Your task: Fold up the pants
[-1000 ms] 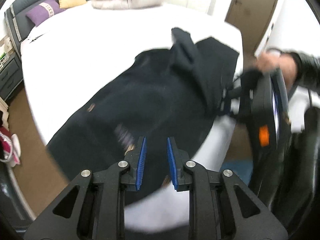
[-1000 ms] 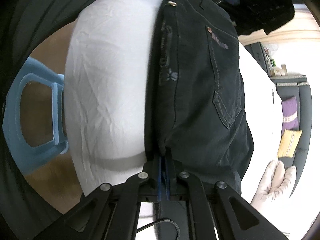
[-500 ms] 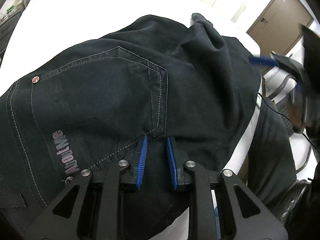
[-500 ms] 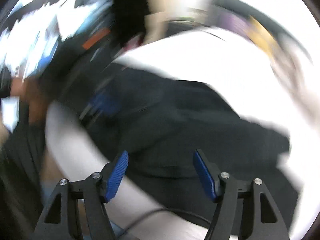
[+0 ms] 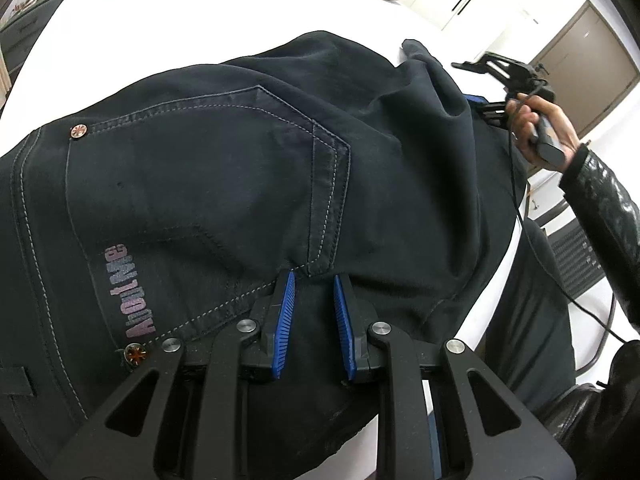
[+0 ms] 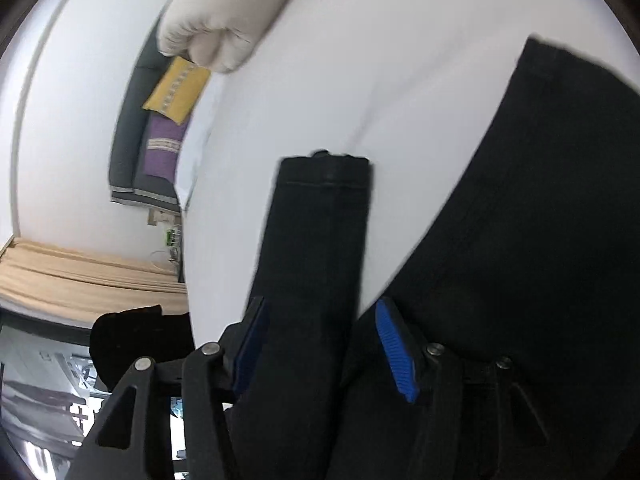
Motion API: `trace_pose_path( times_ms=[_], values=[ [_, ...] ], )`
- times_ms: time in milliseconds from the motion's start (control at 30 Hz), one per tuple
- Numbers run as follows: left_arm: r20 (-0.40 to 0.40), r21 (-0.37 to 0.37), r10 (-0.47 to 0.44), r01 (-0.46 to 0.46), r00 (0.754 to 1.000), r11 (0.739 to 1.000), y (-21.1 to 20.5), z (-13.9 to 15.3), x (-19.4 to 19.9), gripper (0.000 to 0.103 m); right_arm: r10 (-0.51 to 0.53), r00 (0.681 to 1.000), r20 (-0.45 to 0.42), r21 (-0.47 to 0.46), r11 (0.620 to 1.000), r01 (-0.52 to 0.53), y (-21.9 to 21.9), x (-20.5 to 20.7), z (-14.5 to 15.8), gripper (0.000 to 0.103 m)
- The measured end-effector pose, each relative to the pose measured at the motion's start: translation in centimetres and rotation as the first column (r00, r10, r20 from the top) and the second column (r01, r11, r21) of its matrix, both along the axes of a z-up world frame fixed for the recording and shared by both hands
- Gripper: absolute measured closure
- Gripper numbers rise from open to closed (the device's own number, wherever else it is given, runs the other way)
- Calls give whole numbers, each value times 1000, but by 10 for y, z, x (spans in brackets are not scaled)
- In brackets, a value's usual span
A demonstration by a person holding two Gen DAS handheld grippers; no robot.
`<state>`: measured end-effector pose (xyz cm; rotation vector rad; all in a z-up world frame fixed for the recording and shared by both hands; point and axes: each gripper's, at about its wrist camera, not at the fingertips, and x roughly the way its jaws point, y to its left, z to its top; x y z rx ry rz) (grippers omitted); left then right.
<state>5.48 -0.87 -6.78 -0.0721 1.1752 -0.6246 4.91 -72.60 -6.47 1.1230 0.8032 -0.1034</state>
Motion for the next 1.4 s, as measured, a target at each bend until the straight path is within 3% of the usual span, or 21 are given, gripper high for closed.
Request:
trace_pose_path(
  times_ms=[200,267,333,500,600,733,800,933,1067,1100,1133,1200,1267,1300,1367,1400],
  values=[
    [-1,-7,7,-7,1000,1000,7,1,0,83,33,999,-6,16,999,-33,2,26,-9,52],
    [0,-7,11,-11,1000,1000,7,1,0,83,27,1000,-4,13,1000,-27,3,32,-5,60],
    [2,-6,15,-15,1000,1000,7,0,-1,83,10,1000,-15,-19,1000,-10,4,30,1,92],
    [7,-8,14,-14,1000,1000,8,-1,-3,83,-26,998,58,-144,989,34,0,2,36,98],
    [8,-5,9,-9,1000,1000,8,0,-2,83,-55,991,122,-185,980,77,-7,-30,66,99],
    [13,0,14,-14,1000,1000,6,1,-3,83,-143,959,245,-183,965,190,-22,-107,99,99],
    [17,1,16,-16,1000,1000,6,1,-4,83,-231,943,240,-175,945,276,-35,-154,90,99],
    [20,13,12,-13,1000,1000,3,3,-5,83,-408,907,106,-77,906,417,-59,-232,30,98],
    [25,34,11,-12,1000,999,-2,5,-7,83,-411,903,125,-18,909,417,-56,-250,12,94],
    [26,39,11,-12,1000,999,-4,5,-7,83,-405,905,127,14,913,407,-58,-248,10,86],
    [27,43,12,-13,1000,999,-6,6,-7,83,-401,906,138,37,916,400,-56,-249,9,65],
    [29,49,15,-16,999,999,-9,7,-8,83,-408,893,189,86,913,399,-58,-247,11,45],
    [30,52,22,-23,999,998,-11,7,-8,83,-406,890,205,55,913,404,-60,-244,18,44],
    [30,52,24,-26,999,998,-13,8,-9,83,-394,894,213,43,918,394,-63,-241,21,46],
    [31,55,30,-32,999,998,-16,8,-10,83,-372,908,191,25,927,375,-68,-234,22,73],
    [32,57,31,-33,999,998,-15,8,-11,83,-371,913,168,13,927,374,-68,-231,23,96]
  ],
)
